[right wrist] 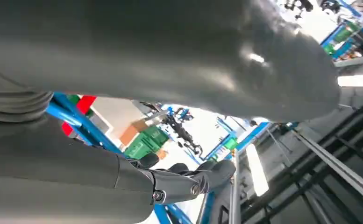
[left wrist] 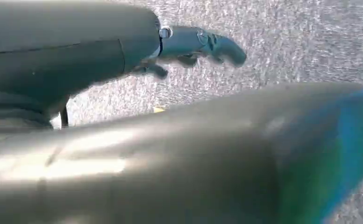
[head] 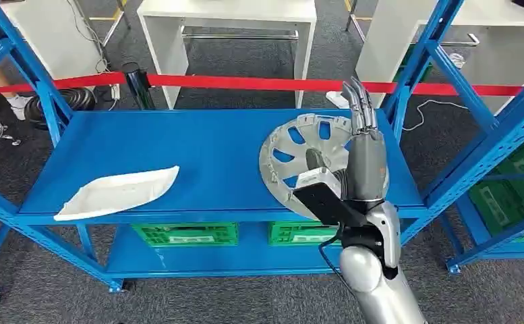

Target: Take the parts from the cabinet and place them on the table.

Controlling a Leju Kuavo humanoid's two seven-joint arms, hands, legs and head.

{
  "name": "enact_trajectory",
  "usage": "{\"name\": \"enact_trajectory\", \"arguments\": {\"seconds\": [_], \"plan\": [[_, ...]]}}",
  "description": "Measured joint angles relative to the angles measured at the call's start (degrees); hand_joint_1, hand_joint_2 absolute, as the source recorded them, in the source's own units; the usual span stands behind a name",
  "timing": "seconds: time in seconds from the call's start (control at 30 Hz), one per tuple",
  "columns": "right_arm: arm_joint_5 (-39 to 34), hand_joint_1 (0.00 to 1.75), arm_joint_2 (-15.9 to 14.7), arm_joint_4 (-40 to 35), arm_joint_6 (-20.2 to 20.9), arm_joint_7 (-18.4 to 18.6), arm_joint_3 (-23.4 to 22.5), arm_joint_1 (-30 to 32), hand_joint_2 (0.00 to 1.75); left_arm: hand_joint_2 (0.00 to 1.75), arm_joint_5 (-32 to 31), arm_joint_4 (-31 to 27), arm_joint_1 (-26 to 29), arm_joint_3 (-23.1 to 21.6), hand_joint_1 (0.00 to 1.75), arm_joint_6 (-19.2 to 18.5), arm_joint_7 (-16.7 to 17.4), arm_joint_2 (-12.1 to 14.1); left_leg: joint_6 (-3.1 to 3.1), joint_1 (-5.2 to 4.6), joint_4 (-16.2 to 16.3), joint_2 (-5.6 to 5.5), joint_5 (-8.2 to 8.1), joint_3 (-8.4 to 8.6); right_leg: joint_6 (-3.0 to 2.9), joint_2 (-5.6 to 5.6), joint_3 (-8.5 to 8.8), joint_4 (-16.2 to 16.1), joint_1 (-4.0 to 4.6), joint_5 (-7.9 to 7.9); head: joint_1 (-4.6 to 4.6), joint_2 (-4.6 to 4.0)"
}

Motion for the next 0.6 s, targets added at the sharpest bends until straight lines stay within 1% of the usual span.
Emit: {"name": "enact_trajectory", "arguments": {"seconds": [0.03,0.07,0.1,0.13,0.17,0.2,0.23,0.27,0.3,0.33,0.43,0.6], "plan": [[0.07,0.00,0.02,0.75,-0.09,0.15,0.04,-0.65,0.00,0.00,-0.37,0.00,-0.01,-0.06,0.00,0.22,0.00,-0.07,-0.07,-0.02,0.00,-0.12,-0.59,0.83,-0.24,0.00,0.62,-3.70,0.02,3.11,0.02,0.00],[0.09,0.00,0.04,1.51,-0.24,0.37,0.04,-1.16,0.00,0.00,-0.59,0.00,-0.10,-0.09,0.00,0.41,0.00,-0.11,-0.16,-0.06,0.00,-0.21,-1.15,1.65,-0.50,0.00,1.81,-8.31,0.09,7.26,0.04,0.00],[0.09,0.00,0.04,2.17,-0.39,0.53,0.04,-1.57,0.00,0.00,-0.59,0.02,-0.12,-0.11,0.00,0.62,0.00,-0.22,-0.30,-0.07,-0.04,-0.24,-1.71,1.74,-0.90,-0.03,2.85,-13.11,0.26,12.30,0.07,0.00],[0.05,0.00,0.04,3.21,-0.68,0.57,0.05,-1.75,0.00,0.00,-0.68,0.07,-0.25,-0.11,0.00,0.90,0.17,-0.31,-0.64,-0.14,0.19,-0.45,-2.11,2.76,-1.07,0.10,2.47,-12.90,0.83,13.19,-0.18,0.00],[-0.04,0.00,0.26,3.98,-0.68,0.77,0.11,-2.11,0.00,0.00,-0.70,0.04,-0.39,-0.11,0.00,1.07,0.24,-0.37,-1.17,-0.12,0.05,-0.59,-2.46,2.52,-1.31,0.11,2.54,-13.64,0.95,12.98,0.20,0.00],[-0.20,0.00,0.46,4.38,-0.77,0.87,0.11,-2.22,0.00,0.00,-0.70,0.02,-0.33,-0.13,0.00,1.07,0.15,-0.44,-1.49,-0.12,-0.28,-0.54,-2.53,2.44,-1.57,0.11,2.98,-14.07,1.08,13.57,0.28,0.00],[-0.43,0.00,0.74,4.81,-1.01,0.92,0.11,-2.52,0.00,0.00,-0.70,0.02,-0.28,-0.17,0.00,1.05,-0.11,-0.50,-1.65,-0.25,0.03,-0.54,-2.43,2.31,-1.52,0.11,3.45,-14.33,0.72,14.32,0.15,0.00],[-0.59,0.00,0.94,5.34,-1.31,0.85,0.13,-2.94,0.00,0.00,-0.68,0.02,-0.35,-0.22,0.00,0.99,-0.37,-0.50,-0.82,-0.23,-0.51,-0.49,-2.63,3.10,-1.33,0.22,3.58,-14.32,0.84,13.95,0.04,0.00],[-0.83,0.00,1.12,5.99,-1.58,0.85,0.13,-3.21,0.00,0.00,-0.68,0.02,-0.49,-0.26,0.00,0.94,-0.59,-0.50,-0.74,-0.21,-0.96,-0.42,-3.09,3.56,-1.70,0.26,3.60,-14.23,0.97,13.72,0.04,0.00],[-1.05,0.00,1.18,6.60,-1.75,0.74,0.13,-3.26,0.00,0.00,-0.66,0.02,-0.52,-0.33,0.00,0.92,-0.72,-0.50,-0.84,-0.19,-1.26,-0.41,-3.07,3.71,-1.91,0.25,3.73,-14.24,0.98,13.54,0.04,0.00],[-1.49,0.00,1.55,8.18,-2.16,0.50,0.13,-3.27,0.00,0.00,-0.59,0.02,-0.49,-0.33,0.00,0.90,-1.14,-0.46,-0.84,-0.33,-1.64,-0.40,-3.12,4.06,-2.00,0.29,3.73,-14.30,0.78,13.37,0.02,0.00],[-2.14,0.00,1.86,9.86,-2.73,0.39,0.17,-3.55,0.00,0.00,-0.51,0.02,-0.47,-0.33,0.00,0.85,-1.38,-0.20,-0.77,-0.43,-1.71,-0.36,-3.21,3.99,-1.96,0.28,3.74,-14.28,0.74,13.23,0.02,0.00]]}}
